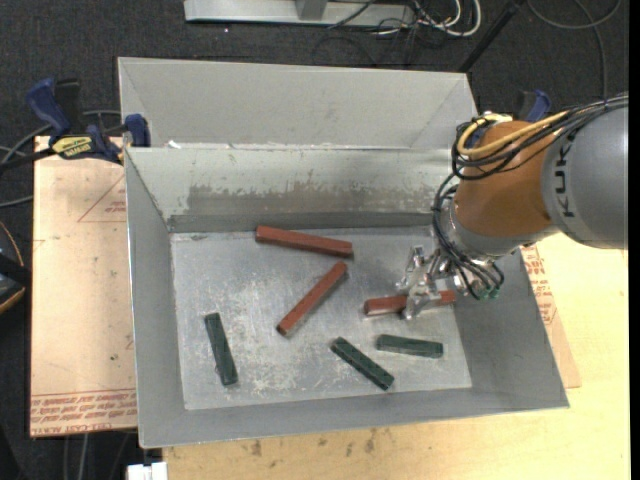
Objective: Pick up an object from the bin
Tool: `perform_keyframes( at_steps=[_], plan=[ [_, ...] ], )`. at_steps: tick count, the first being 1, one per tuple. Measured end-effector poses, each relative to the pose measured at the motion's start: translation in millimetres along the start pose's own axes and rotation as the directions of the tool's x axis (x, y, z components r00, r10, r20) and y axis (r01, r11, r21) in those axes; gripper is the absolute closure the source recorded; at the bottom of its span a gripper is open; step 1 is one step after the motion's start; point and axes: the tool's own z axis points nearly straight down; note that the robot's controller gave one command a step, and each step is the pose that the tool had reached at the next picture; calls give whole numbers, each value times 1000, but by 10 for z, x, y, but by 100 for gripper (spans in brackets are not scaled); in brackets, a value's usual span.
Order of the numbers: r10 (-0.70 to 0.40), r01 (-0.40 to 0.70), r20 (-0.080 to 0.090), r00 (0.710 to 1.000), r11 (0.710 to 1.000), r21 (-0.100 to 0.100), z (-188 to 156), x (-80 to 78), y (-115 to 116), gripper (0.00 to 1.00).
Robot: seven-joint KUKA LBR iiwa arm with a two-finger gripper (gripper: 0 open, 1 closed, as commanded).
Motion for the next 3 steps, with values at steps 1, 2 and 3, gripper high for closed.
perform_keyframes(
  at_steps=[1,2,3],
  plan=[
    [0,0,-2,1000,1000,0,-55,-2,0,100],
    [1,-1,-4,1000,1000,-1,-111,0,1,100],
    [1,-1,-11,1000,1000,-2,-216,13,8,100]
  ],
)
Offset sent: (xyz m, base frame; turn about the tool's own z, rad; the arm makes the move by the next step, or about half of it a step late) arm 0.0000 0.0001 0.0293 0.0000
